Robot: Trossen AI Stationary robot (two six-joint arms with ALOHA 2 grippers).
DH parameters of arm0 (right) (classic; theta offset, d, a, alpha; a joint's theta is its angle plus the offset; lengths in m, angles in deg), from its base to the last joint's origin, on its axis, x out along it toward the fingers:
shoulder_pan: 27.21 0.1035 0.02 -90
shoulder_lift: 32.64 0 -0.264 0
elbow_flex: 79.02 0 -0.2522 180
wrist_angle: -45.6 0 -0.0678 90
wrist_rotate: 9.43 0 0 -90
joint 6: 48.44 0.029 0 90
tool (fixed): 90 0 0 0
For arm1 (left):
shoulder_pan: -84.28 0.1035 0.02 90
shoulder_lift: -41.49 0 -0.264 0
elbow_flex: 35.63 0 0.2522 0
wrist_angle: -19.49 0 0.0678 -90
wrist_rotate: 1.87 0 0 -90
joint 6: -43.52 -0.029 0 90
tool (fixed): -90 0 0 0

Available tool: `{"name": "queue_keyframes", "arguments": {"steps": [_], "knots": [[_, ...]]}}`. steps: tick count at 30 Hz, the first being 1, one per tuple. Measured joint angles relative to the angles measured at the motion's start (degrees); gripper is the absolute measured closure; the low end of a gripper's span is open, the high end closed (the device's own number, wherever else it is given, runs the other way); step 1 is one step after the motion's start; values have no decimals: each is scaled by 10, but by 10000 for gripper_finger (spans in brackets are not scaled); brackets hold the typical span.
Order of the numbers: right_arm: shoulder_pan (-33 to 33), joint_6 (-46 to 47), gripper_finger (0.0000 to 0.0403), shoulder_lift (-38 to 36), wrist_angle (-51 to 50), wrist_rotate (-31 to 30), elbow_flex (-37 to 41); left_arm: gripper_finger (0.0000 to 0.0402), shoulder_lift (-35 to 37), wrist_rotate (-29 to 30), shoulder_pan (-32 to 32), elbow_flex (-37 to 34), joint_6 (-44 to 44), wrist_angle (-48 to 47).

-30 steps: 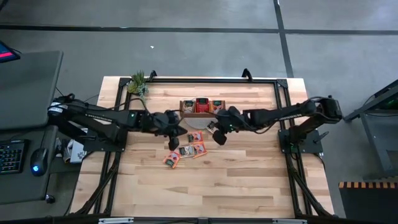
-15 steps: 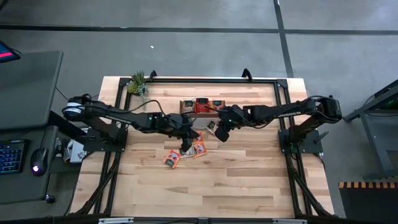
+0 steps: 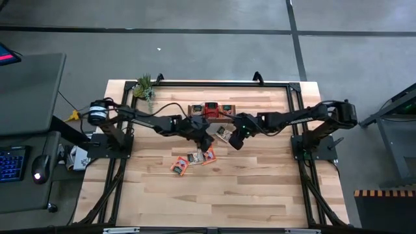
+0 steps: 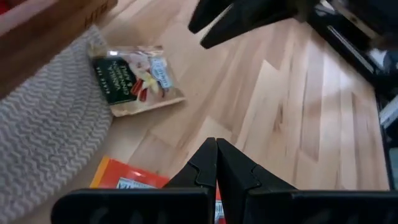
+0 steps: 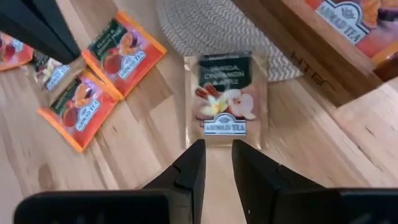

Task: Pick & Place Tea
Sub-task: Put the brown tea bag in the left section of the wooden organizer

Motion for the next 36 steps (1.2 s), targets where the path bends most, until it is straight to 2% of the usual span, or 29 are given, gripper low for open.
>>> {"name": "queue_keyframes", "arguments": {"steps": [4, 11, 14, 18, 22, 25, 28, 36], "knots": [[-21, -3, 327, 0, 25, 34, 23, 401, -29, -15, 14, 3, 53, -4], [-40, -17, 327, 0, 31, 59, 28, 395, -36, -23, 27, 3, 156, 15], [-40, -27, 327, 0, 32, 59, 28, 368, -35, -41, 32, 4, 208, 59], [-40, -39, 327, 0, 34, 69, 28, 312, -36, -53, 37, 4, 273, 94], [-40, -63, 329, 0, 47, 84, 28, 266, -47, -35, 36, 4, 301, 92], [-40, -97, 358, 0, 47, 83, 28, 247, -47, -32, 36, 4, 318, 97], [-42, -127, 395, 0, 50, 76, 28, 239, -47, -23, 35, 4, 333, 95], [-55, -146, 401, 20, 73, 65, 28, 238, -47, -5, 36, 4, 348, 106]]}}
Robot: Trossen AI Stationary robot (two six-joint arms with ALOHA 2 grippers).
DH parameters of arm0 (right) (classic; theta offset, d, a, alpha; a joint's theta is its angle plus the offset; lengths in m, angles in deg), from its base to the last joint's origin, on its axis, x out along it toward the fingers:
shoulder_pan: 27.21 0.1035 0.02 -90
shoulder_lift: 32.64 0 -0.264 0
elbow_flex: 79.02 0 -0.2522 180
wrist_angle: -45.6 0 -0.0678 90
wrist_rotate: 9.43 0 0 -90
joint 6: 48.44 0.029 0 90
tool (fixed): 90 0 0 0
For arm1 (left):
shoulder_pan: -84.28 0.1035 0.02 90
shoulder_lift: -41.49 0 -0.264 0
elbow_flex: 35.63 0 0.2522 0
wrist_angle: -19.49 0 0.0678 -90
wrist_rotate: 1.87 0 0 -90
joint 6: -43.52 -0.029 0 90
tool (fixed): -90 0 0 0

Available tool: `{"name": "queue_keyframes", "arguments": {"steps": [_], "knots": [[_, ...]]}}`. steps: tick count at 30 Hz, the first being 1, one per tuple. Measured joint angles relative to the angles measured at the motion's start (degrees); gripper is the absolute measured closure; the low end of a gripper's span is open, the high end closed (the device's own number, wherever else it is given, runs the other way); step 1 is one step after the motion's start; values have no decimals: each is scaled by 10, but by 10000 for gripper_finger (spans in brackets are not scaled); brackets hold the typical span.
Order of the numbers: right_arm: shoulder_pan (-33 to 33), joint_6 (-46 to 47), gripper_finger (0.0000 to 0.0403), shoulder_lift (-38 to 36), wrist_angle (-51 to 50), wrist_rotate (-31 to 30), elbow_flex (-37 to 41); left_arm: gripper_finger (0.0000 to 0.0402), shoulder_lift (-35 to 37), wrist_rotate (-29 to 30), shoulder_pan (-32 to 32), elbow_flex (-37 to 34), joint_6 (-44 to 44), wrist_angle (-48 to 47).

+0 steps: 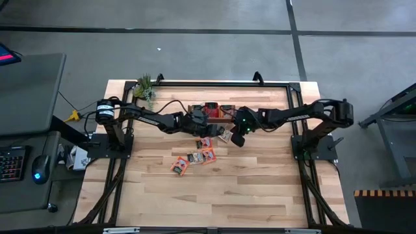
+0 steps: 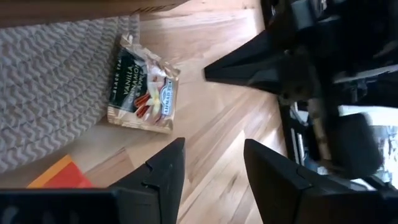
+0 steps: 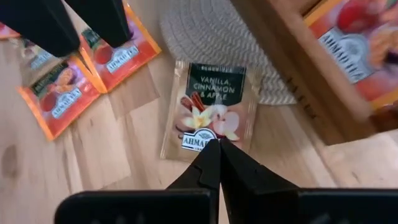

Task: Pick & Place Tea
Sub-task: Put the brown tea bag in the left section of the wooden organizer

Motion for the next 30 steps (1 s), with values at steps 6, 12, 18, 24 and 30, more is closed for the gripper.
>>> {"name": "queue_keyframes", "arguments": {"steps": [6, 12, 18, 24, 30], "knots": [[10, -1, 402, 31, 16, -32, 0, 238, 0, 7, -5, 0, 14, 6], [10, -5, 402, 62, 30, -21, 0, 238, 0, 8, -5, 0, 14, 2], [12, 2, 403, 86, 50, -16, 0, 238, -21, -3, -5, -2, 23, -14], [12, 12, 403, 93, 51, -9, -2, 238, -19, 2, -5, 0, 31, -51], [12, 15, 403, 94, 51, -9, -2, 238, -19, 9, -10, 0, 46, -102]]}}
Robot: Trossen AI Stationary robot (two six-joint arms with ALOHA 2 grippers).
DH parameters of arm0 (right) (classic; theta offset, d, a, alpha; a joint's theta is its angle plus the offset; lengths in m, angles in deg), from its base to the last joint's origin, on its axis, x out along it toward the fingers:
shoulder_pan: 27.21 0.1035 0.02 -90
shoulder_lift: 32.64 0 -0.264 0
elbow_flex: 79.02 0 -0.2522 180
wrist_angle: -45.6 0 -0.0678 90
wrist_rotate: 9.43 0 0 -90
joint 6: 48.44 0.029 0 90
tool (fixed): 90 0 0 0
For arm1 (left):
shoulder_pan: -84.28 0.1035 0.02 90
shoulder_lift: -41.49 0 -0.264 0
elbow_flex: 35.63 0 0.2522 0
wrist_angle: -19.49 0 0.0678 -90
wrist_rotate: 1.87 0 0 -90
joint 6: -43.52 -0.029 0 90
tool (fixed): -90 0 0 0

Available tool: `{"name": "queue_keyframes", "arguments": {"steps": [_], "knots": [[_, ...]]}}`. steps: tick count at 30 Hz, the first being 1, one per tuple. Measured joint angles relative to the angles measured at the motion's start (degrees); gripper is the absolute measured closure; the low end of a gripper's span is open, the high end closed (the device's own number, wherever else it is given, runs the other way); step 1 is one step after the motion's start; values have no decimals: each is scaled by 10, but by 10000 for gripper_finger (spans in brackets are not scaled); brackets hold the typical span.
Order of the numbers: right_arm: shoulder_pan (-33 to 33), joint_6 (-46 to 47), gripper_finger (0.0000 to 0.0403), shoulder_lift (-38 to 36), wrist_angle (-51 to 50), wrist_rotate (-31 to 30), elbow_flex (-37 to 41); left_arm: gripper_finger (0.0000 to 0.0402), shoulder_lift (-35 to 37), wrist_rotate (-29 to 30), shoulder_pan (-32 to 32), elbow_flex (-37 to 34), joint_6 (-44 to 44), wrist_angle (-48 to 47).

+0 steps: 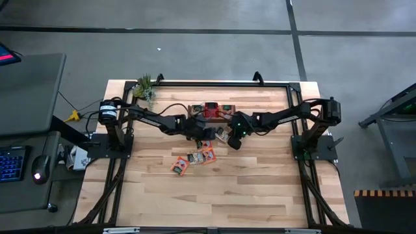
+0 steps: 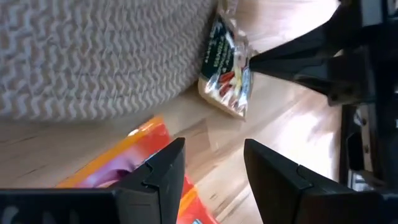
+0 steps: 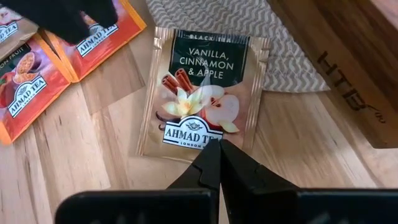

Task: Pick & Place Tea
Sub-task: Put the brown tea bag in the left section of the wooden organizer

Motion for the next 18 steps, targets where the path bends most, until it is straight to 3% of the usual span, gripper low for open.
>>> {"name": "queue_keyframes", "arguments": {"steps": [6, 18], "knots": [[0, -1, 403, 0, 3, -2, 1, 238, -20, 44, -10, 0, 19, 19], [0, 0, 403, 2, 20, 2, 2, 238, -76, 32, -9, 77, 20, 17]]}}
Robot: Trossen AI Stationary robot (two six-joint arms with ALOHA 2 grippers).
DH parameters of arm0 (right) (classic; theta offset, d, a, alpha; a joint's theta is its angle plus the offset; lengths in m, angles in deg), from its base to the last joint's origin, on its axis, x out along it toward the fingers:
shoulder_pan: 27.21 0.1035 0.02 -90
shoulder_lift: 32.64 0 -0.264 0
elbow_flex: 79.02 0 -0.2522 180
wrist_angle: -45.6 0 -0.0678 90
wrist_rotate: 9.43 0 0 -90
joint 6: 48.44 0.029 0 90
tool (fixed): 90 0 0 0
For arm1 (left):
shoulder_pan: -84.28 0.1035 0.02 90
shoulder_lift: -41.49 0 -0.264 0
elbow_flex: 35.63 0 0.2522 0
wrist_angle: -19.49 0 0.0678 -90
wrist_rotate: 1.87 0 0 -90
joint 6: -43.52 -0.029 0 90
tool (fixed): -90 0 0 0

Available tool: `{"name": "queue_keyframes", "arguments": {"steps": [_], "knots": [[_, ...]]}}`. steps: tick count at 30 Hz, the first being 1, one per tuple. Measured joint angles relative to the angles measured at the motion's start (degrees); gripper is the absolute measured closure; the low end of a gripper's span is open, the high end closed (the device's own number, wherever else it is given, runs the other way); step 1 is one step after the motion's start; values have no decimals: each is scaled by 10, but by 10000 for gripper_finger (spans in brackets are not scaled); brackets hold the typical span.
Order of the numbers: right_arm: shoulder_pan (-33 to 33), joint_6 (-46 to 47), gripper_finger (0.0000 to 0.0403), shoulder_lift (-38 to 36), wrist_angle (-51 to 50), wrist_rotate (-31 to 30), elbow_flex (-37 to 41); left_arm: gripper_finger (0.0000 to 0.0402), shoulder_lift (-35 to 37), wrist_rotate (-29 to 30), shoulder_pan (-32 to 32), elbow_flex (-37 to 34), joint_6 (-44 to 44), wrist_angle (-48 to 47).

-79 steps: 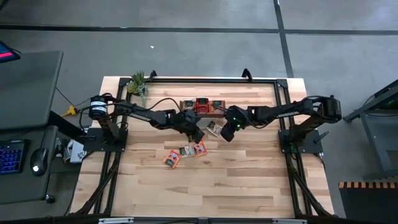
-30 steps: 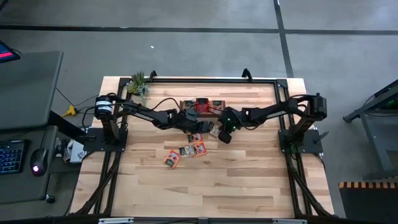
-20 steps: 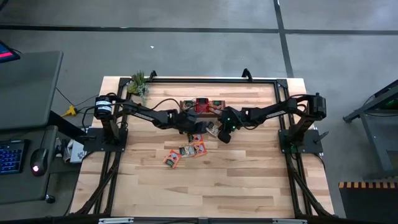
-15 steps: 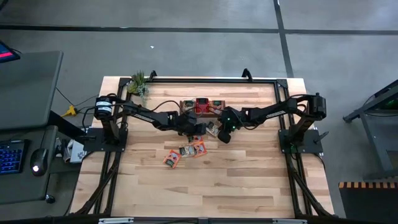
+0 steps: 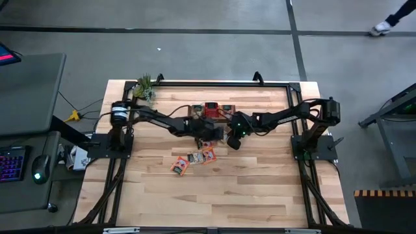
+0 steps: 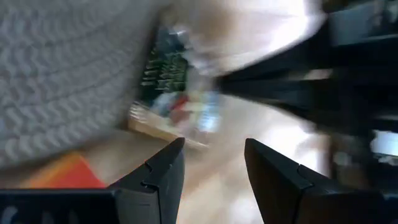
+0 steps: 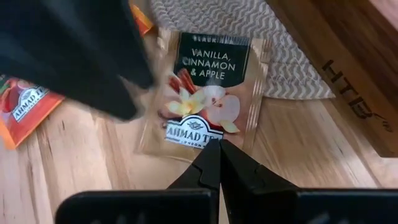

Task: Pick & Place Tea
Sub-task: Put the brown tea bag in the left section of the wooden organizer

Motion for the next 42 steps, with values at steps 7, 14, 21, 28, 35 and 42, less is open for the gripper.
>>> {"name": "queue_keyframes", "arguments": {"steps": [7, 14, 21, 28, 35, 42], "knots": [[0, 0, 403, 0, 5, 9, 0, 239, -31, -13, 0, 44, -12, -50], [0, -3, 403, 0, 1, 15, 0, 239, -36, -27, 1, 49, -22, -57], [0, -8, 403, 0, 4, 26, 0, 238, -36, -8, 0, 49, -21, -58], [13, 2, 403, 0, 3, 42, 0, 239, -37, 12, 14, 48, -21, -60], [37, 20, 403, 0, 3, 43, 0, 238, -37, 13, 23, 48, -23, -52], [66, 45, 403, 0, 3, 35, 0, 238, -38, 14, 23, 48, -27, -51]]}}
